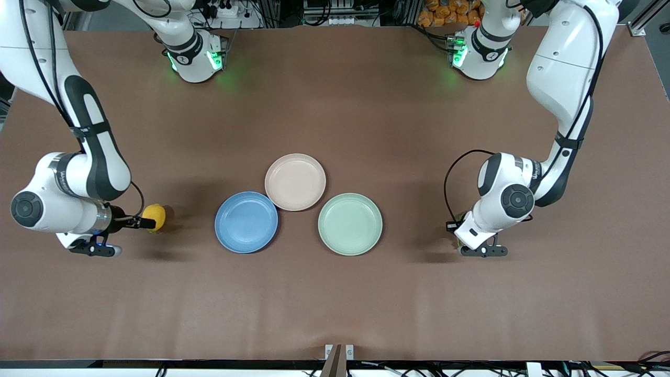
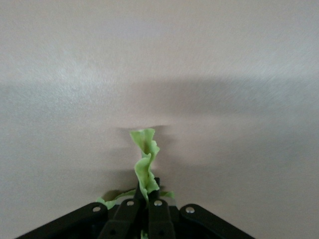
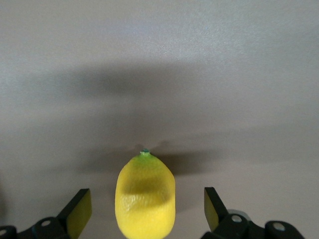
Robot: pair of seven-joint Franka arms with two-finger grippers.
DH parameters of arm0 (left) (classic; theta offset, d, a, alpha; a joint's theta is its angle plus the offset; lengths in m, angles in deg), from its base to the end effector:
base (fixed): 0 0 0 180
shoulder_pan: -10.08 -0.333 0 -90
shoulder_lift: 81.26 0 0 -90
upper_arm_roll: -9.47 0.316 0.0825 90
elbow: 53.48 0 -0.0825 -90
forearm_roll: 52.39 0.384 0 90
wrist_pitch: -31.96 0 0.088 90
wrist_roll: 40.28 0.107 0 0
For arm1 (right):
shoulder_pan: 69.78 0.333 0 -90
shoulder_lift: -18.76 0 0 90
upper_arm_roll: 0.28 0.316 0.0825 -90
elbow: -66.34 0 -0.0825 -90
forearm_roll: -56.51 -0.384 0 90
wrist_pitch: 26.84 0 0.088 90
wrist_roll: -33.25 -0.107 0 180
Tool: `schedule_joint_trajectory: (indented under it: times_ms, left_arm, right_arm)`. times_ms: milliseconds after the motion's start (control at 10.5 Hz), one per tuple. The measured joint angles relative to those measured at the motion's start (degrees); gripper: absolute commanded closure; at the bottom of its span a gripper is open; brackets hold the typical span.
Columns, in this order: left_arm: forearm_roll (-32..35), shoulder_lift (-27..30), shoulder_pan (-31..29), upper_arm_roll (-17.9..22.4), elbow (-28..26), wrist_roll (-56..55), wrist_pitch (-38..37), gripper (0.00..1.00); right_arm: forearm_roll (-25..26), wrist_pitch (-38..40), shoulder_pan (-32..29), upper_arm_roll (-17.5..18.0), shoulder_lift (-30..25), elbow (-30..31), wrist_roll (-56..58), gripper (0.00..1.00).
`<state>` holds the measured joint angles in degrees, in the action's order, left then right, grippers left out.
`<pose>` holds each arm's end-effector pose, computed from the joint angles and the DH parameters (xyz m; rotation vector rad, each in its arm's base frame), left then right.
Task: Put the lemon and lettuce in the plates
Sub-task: 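Close the left gripper on the lettuce while the right gripper grasps the lemon, then carry the lettuce to the beige plate while the right gripper carries the lemon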
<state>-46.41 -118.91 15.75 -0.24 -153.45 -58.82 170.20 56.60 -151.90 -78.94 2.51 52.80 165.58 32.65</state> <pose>0.6471 -0.1671 0.2040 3.1038 0.0213 0.0184 0.6489 -0.0751 0.2274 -3.0939 0.1968 0.2194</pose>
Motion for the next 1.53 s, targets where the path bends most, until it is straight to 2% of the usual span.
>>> schedule_joint_trajectory:
  times_ms: [286,477,573,668,859,1050,1336,1527]
  left_arm:
    - [0.0,2.97,1.53,-0.39,0.24,-6.95,0.0,1.0]
    - [0.0,3.91,3.58,-0.46,0.24,-11.17,0.0,1.0]
    - [0.0,3.92,4.7,-0.47,0.23,-13.07,0.0,1.0]
    - [0.0,3.95,5.75,-0.49,0.23,-14.96,0.0,1.0]
    - [0.0,4.27,7.61,-0.51,0.23,-18.61,0.0,1.0]
    - [0.0,4.8,9.3,-0.53,0.23,-21.95,0.0,1.0]
    - [0.0,5.15,11.71,-0.57,0.23,-26.39,0.0,1.0]
    - [0.0,5.29,14.04,-0.57,0.23,-30.37,0.0,1.0]
  right_arm:
    - [-0.01,-5.04,0.01,0.02,1.4,2.63,-0.02,0.0]
    - [-0.01,-5.35,0.01,0.04,1.64,2.88,-0.02,0.0]
    - [-0.01,-5.36,0.01,0.04,1.64,2.89,-0.03,0.15]
    - [-0.02,-5.36,0.01,0.08,1.64,2.91,-0.03,0.38]
    - [-0.03,-5.34,0.02,0.12,1.64,2.94,-0.05,0.64]
    - [-0.04,-5.29,0.03,0.13,1.58,2.92,-0.07,0.74]
    - [-0.04,-5.05,0.07,0.19,1.58,2.92,-0.35,0.77]
    - [-0.04,-4.76,0.16,0.32,1.57,2.92,-1.26,0.83]
